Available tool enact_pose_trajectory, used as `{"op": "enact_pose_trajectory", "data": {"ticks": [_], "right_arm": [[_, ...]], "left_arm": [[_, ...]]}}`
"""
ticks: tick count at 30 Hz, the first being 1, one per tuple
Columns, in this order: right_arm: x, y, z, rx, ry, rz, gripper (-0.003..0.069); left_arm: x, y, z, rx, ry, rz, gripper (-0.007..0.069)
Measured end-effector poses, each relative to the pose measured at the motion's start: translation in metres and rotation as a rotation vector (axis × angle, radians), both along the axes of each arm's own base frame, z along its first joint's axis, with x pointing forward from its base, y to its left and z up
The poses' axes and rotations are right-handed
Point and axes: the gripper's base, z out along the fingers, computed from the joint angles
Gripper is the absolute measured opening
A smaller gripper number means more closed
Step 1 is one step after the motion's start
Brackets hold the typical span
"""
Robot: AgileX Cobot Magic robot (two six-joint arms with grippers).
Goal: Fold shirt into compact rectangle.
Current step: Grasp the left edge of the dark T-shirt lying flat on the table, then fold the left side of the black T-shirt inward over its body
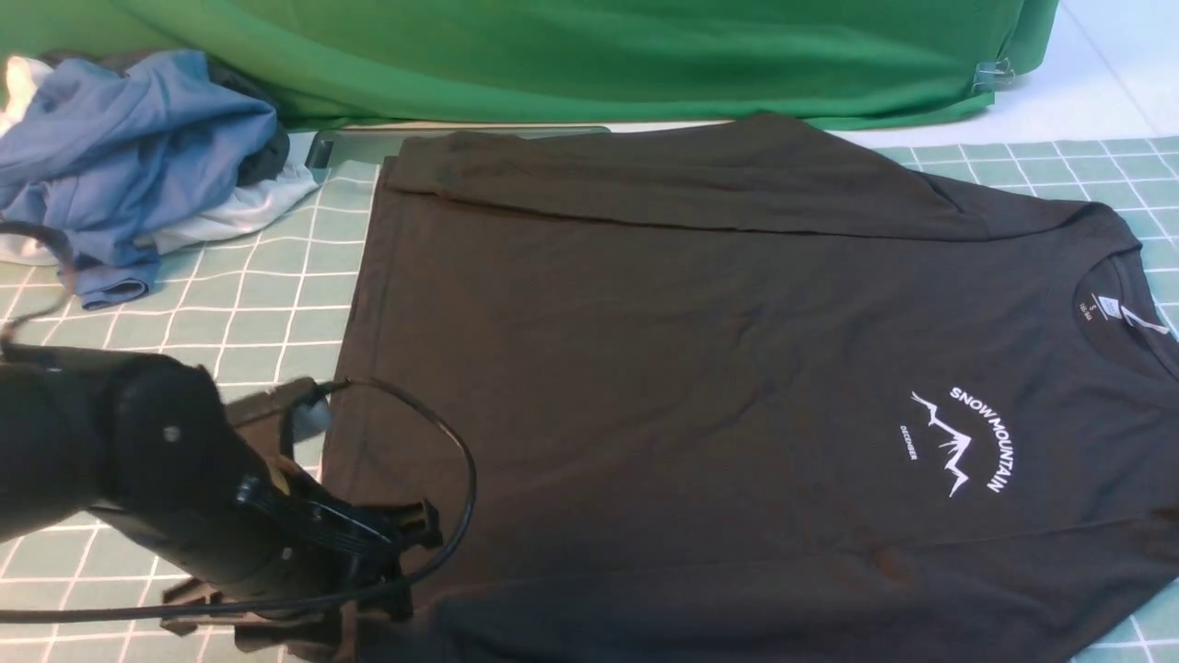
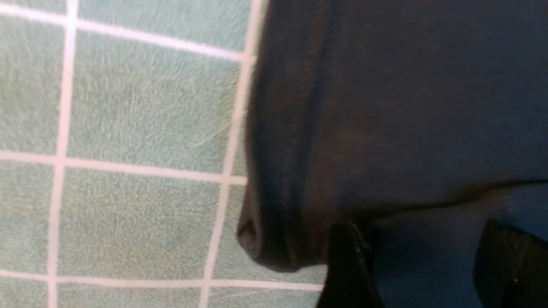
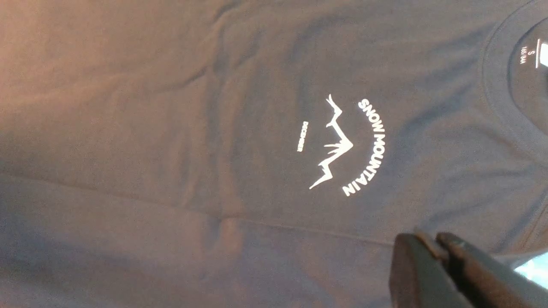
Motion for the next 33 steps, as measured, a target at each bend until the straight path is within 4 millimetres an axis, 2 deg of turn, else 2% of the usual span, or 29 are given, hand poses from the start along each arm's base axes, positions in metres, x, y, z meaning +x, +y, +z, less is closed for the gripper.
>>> {"op": "enact_pose_trajectory", "data": {"ticks": [4,11,14,22,33], "right_arm": [[0.000,0.000,0.000,0.001,0.000,-0.001,0.0075],[-0.001,0.000,-0.001,0.000,0.013,0.002,0.0087],[-0.001,0.000,-0.001,0.000,0.014,0.002,0.0092],[-0.001,0.000,-0.001,0.001,0.015,0.001,0.0102],[-0.001,0.000,-0.001,0.001,0.015,0.001,0.0113]], "left_arm": [[0.004,-0.002,-0.014,0.013,0.043,0.009,0.0402],[0.007,-0.004,-0.017,0.007,0.056,0.004,0.0388],[0.008,-0.004,-0.017,0.005,0.054,0.001,0.0325],[0.009,-0.006,-0.017,0.007,0.049,-0.053,0.0043],[0.027,-0.011,0.018,0.059,0.091,-0.150,0.0031]]}}
